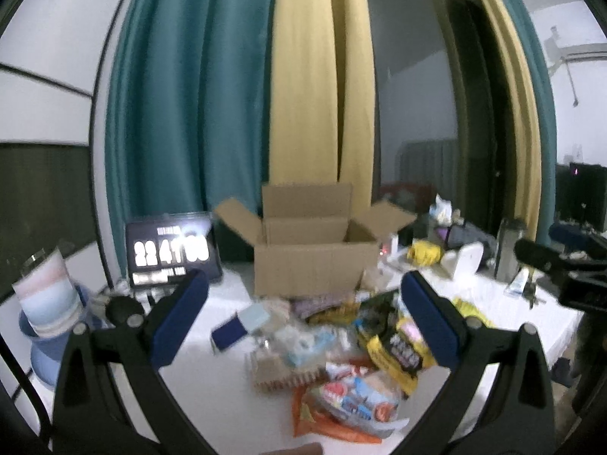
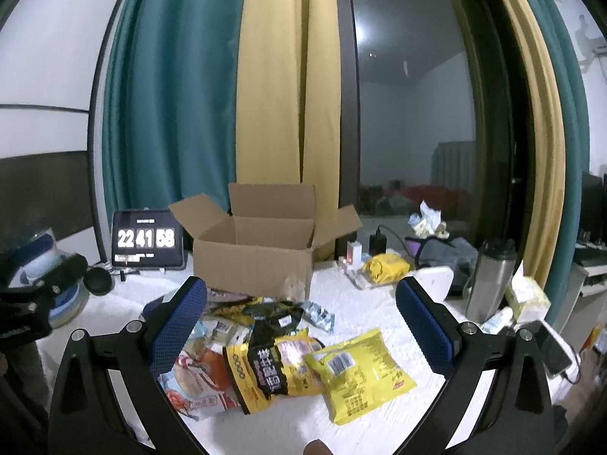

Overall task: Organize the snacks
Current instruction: 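Grasp the yellow chip bag with the right gripper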

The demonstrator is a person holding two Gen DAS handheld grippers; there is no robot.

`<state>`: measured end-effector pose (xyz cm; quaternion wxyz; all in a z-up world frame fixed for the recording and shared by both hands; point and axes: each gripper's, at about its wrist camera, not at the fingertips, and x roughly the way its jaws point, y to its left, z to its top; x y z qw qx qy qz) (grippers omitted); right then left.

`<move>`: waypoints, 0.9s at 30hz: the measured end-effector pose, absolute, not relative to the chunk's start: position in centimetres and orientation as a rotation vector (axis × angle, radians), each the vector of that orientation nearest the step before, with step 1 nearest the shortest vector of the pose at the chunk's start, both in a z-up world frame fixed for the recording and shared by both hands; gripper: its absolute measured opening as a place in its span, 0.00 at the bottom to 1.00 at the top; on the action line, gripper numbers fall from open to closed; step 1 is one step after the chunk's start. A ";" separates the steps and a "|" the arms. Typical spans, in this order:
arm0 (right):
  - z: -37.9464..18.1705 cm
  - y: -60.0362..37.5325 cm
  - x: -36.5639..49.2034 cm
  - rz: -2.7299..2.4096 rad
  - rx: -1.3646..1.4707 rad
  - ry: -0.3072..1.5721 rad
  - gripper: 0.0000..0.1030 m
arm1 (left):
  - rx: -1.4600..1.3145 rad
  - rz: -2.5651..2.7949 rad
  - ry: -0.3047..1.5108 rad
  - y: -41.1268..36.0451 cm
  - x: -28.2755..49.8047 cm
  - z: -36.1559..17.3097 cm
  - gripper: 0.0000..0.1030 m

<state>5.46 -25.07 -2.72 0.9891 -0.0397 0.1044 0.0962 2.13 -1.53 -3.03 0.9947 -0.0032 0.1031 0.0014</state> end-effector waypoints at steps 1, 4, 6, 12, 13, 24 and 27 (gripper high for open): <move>-3.1 -25.4 5.9 0.193 -0.076 0.222 0.99 | -0.006 -0.001 0.240 -1.7 2.8 -3.7 1.00; -4.5 -25.9 7.3 0.186 -0.063 0.272 0.99 | 0.002 -0.022 0.339 -2.4 4.8 -5.9 1.00; -5.5 -26.3 8.1 0.179 -0.054 0.306 0.99 | 0.003 -0.043 0.404 -3.0 6.1 -7.3 1.00; -8.6 -27.4 11.0 0.170 -0.021 0.397 0.99 | -0.013 -0.087 0.605 -4.3 9.4 -12.1 1.00; -9.2 -27.6 11.5 0.168 -0.016 0.413 0.99 | -0.015 -0.095 0.634 -4.5 9.7 -12.7 1.00; -14.2 -31.3 16.7 0.123 0.005 0.552 0.99 | 0.018 -0.114 0.793 -7.3 13.1 -16.2 1.00; -15.5 -32.2 18.4 0.118 -0.002 0.582 0.99 | 0.029 -0.135 0.841 -8.2 14.2 -17.2 0.98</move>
